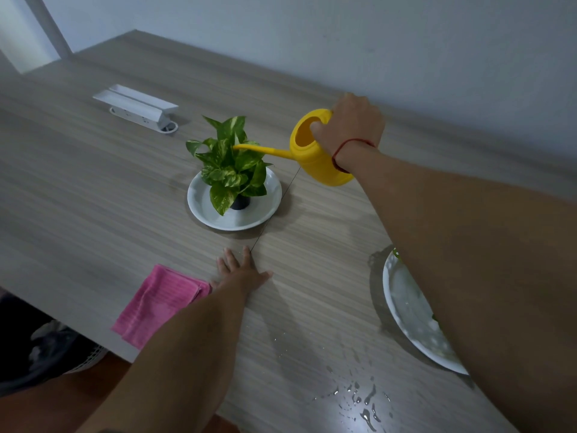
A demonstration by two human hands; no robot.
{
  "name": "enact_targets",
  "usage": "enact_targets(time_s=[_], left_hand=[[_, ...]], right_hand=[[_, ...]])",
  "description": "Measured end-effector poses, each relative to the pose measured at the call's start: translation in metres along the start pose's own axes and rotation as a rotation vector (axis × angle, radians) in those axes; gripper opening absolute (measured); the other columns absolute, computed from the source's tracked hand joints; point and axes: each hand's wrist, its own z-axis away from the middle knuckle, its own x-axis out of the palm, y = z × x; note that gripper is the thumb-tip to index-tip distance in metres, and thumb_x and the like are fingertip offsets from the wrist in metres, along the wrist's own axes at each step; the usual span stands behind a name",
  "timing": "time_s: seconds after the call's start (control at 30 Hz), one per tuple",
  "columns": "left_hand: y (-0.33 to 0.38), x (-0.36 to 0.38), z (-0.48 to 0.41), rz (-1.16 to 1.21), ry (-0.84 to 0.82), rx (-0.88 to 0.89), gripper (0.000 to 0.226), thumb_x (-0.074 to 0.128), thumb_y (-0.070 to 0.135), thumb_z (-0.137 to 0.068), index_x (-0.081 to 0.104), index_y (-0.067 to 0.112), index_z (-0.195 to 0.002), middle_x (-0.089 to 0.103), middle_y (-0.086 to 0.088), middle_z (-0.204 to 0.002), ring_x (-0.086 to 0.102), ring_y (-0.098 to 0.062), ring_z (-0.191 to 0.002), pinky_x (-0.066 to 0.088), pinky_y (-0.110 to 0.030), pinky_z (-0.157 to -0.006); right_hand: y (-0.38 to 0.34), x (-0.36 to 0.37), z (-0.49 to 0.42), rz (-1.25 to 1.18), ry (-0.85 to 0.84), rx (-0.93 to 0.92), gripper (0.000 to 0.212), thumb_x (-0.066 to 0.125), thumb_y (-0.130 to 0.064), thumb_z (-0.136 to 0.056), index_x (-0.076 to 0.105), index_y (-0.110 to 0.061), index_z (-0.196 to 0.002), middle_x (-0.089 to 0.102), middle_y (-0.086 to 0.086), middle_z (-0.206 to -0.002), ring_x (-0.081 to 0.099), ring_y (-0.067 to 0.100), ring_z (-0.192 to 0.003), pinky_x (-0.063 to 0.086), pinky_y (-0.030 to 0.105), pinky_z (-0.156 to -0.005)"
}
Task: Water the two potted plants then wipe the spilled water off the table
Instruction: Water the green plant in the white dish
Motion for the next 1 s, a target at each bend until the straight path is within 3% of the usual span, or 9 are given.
enact_targets(time_s=[0.13, 0.5, 0.67, 0.87, 1.0], left_hand=[[0.001, -0.001, 0.001, -0.005, -0.009, 0.001, 0.103, 0.051, 0.072, -0.085, -0.019, 0.038, -0.152, -0.039, -0.009, -0.156, -0.030, -0.036, -0.145, 0.002, -0.063, -0.119], [-0.001, 0.002, -0.003, 0.005, -0.002, 0.002, 0.103, 0.052, 0.072, -0.084, -0.018, 0.039, -0.152, -0.040, -0.007, -0.155, -0.031, -0.036, -0.145, 0.001, -0.064, -0.118], [-0.002, 0.003, -0.007, -0.035, 0.005, -0.007, 0.104, 0.049, 0.075, -0.083, -0.020, 0.039, -0.151, -0.039, -0.009, -0.156, -0.029, -0.036, -0.146, 0.003, -0.063, -0.118], [-0.002, 0.006, -0.010, -0.077, 0.043, -0.027, 0.101, 0.046, 0.075, -0.083, -0.018, 0.040, -0.152, -0.036, -0.009, -0.157, -0.027, -0.035, -0.147, 0.004, -0.062, -0.119], [-0.001, 0.007, -0.009, -0.059, 0.061, -0.029, 0.101, 0.047, 0.075, -0.082, -0.015, 0.039, -0.153, -0.036, -0.008, -0.157, -0.025, -0.035, -0.148, 0.004, -0.064, -0.118]], right_hand=[[-0.002, 0.006, 0.002, -0.021, -0.002, 0.001, 0.037, 0.063, -0.039, -0.076, 0.062, -0.014, -0.103, 0.066, 0.009, -0.109, 0.061, 0.033, -0.100, 0.037, 0.032, -0.068], [0.004, 0.009, 0.005, 0.007, -0.012, 0.031, 0.034, 0.063, -0.039, -0.075, 0.065, -0.015, -0.100, 0.067, 0.009, -0.106, 0.062, 0.033, -0.099, 0.038, 0.032, -0.068], [0.006, 0.014, 0.009, -0.099, -0.042, 0.175, 0.036, 0.063, -0.040, -0.073, 0.067, -0.016, -0.098, 0.068, 0.008, -0.107, 0.063, 0.033, -0.100, 0.048, 0.035, -0.074], [0.022, 0.040, 0.040, -0.290, -0.114, 0.434, 0.046, 0.063, -0.047, -0.074, 0.067, -0.016, -0.107, 0.065, 0.009, -0.116, 0.061, 0.031, -0.107, 0.048, 0.032, -0.081], [0.033, 0.061, 0.068, -0.482, -0.182, 0.666, 0.044, 0.061, -0.048, -0.075, 0.069, -0.012, -0.099, 0.068, 0.007, -0.103, 0.063, 0.030, -0.101, 0.042, 0.028, -0.071]])
